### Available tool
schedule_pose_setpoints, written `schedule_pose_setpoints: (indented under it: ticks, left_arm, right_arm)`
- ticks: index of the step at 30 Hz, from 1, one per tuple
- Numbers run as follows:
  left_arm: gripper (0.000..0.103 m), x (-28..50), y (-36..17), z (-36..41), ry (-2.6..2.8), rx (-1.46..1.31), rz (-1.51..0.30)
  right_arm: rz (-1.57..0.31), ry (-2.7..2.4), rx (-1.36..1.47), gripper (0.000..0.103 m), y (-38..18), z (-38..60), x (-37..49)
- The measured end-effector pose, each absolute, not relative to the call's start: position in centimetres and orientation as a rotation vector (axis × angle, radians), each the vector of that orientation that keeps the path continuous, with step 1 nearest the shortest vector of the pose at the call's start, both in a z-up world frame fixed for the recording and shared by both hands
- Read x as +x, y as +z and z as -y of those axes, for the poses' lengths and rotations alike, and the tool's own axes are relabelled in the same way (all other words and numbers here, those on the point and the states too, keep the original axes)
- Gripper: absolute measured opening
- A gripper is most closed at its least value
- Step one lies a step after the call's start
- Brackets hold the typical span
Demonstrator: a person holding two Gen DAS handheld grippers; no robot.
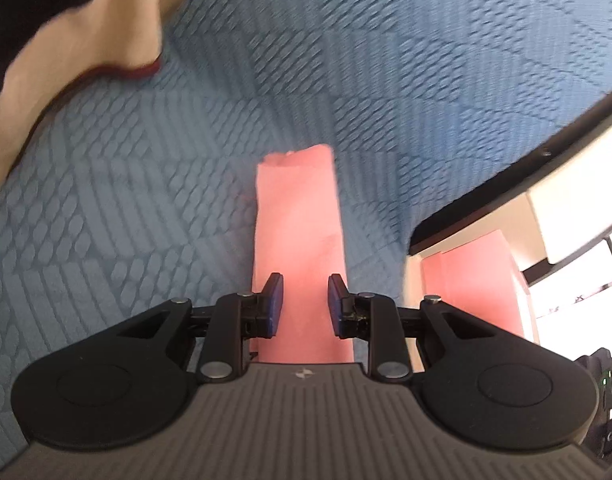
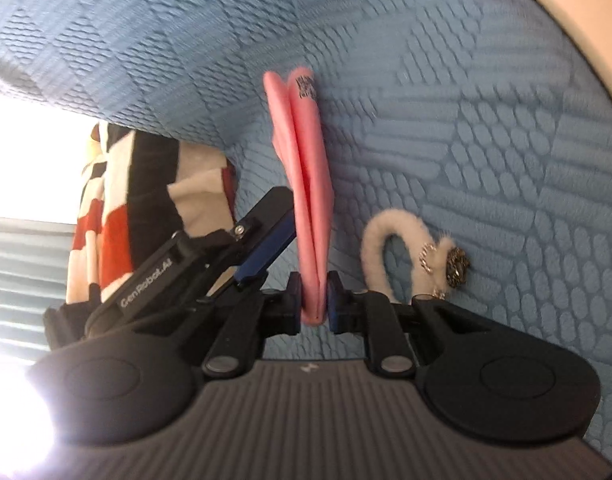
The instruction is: Organize objects
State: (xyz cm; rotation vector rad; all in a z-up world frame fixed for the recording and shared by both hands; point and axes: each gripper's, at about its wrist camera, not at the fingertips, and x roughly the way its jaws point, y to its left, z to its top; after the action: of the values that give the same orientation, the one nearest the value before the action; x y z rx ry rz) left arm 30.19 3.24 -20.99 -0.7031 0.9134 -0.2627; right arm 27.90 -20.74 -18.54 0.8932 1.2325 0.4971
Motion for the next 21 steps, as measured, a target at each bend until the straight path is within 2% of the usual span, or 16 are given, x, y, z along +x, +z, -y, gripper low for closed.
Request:
schedule_pose_setpoints:
  ticks: [6,14,18,21]
  left_arm:
    - [0.029,28.8,-18.0,-2.9,-0.298,-0.587,-0.839]
    - [0.031,25.9,-17.0,-1.8,-0.266,-0.426,-0.816]
    - [0.047,24.9,-16.6,0.1,-0.287,-0.295,-0.792]
    - [0.052,23.8,-16.3,1.6,-0.304,-0.178,-0.765]
  right_arm:
    - [-1.163,0.489,0.882,0.015,-15.8,22.3,27.8]
    - [-1.095,0.469,0.905,0.015,-13.7,24.4,27.3]
    - [-1.067,0.475,0.931,0.015,-13.0,25.4,27.1]
    - [-1.059,0.478,0.939,0.015,-12.6,26.1,26.8]
